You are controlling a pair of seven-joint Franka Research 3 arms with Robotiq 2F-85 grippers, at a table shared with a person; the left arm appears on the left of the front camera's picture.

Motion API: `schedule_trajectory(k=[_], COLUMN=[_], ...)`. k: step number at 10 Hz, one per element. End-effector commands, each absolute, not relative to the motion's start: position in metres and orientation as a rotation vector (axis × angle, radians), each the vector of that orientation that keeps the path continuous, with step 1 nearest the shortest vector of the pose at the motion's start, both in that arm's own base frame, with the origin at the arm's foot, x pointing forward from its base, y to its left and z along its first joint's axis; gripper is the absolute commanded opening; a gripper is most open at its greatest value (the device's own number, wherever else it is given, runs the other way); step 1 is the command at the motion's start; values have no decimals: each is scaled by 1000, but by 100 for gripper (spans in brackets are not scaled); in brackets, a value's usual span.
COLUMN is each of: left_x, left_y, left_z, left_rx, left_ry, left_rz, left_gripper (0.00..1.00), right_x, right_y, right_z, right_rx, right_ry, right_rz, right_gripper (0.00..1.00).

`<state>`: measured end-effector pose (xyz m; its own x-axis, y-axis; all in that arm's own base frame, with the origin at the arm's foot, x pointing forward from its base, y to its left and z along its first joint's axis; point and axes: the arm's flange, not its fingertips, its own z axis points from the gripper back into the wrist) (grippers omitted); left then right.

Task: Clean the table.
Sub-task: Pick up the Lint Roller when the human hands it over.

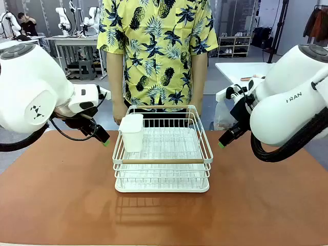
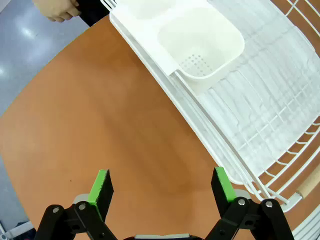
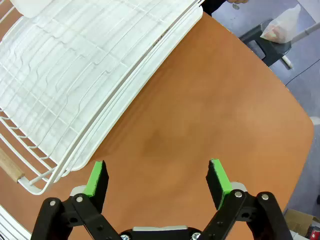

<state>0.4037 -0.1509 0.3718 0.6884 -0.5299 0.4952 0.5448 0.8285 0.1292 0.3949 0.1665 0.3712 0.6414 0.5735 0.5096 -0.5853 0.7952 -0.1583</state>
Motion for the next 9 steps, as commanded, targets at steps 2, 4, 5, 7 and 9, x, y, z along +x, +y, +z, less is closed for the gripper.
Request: schedule_trajectory(k=[2, 4, 5, 7, 9], left_x=[404, 404, 404, 404, 404], left_y=[-151, -151, -151, -151, -151], left_z=[372, 372, 372, 372, 372], left_rx=[-29, -29, -29, -29, -29], left_ry=[-545, -545, -545, -545, -545], left_rz=[-602, -602, -602, -602, -602], left_gripper=[100, 100, 100, 100, 100], right_x=[395, 395, 395, 395, 395], right_y=[166, 166, 166, 166, 166], right_z=[371, 371, 371, 371, 371], right_rx=[22, 22, 22, 22, 22], right_ry=[-573, -573, -573, -573, -573], right_rz=[661, 661, 661, 661, 661], right_gripper=[100, 100, 100, 100, 100])
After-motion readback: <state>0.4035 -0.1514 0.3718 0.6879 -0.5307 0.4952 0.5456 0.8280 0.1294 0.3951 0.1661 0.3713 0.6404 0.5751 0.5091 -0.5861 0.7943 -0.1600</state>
